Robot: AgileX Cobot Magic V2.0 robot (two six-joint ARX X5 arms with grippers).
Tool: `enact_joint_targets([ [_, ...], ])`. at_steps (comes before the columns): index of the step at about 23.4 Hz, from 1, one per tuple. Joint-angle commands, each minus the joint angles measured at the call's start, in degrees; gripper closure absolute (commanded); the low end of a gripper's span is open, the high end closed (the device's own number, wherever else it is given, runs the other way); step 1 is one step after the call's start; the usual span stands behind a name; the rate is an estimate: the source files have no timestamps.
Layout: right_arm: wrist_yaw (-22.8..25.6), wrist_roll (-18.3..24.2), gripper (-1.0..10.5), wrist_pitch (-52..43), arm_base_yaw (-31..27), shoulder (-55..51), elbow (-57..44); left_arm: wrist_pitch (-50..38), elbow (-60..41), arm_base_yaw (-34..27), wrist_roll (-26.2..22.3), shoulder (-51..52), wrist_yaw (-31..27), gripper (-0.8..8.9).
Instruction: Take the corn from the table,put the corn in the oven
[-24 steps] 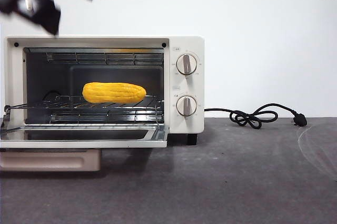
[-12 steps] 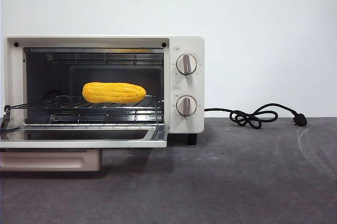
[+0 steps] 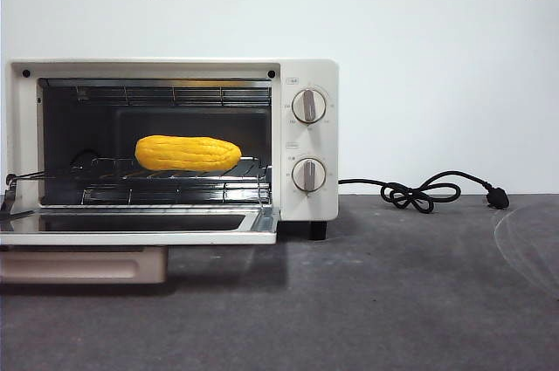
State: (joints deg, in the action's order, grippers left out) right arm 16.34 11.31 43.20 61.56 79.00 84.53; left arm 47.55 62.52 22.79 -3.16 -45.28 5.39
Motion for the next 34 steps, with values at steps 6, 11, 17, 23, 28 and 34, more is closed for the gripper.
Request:
enact_joint_targets([
  [6,-18.4,-1.3,9.6,3.3,-12.9,-5.4,0.2,-6.3,-7.7,-13.9,-1.6,-0.9,18.9,8.22],
  [11,-29.1,-1.2,9.6,5.4,-19.6,-5.8,0.2,-8.6,-11.1,-31.0,-1.6,-4.9,36.6,8.22],
  [17,-29.9,-0.8,9.6,5.5,-22.6,-5.8,0.2,-14.0,-15.3,-44.8,3.1,-14.6,40.2,8.22],
  [23,-29.9,-0.5,9.6,5.6,-24.1,-5.8,0.2,-14.6,-15.6,-46.3,3.1,-25.3,39.7,8.22],
  [28,-29.9,-0.5,9.6,5.6,-24.1,-5.8,0.2,-15.1,-15.6,-46.1,3.1,-31.1,35.3,8.22],
  [34,-29.9,0.5,9.6,5.7,-24.1,-5.8,0.2,-13.7,-15.6,-45.8,2.8,-37.8,31.8,8.22],
])
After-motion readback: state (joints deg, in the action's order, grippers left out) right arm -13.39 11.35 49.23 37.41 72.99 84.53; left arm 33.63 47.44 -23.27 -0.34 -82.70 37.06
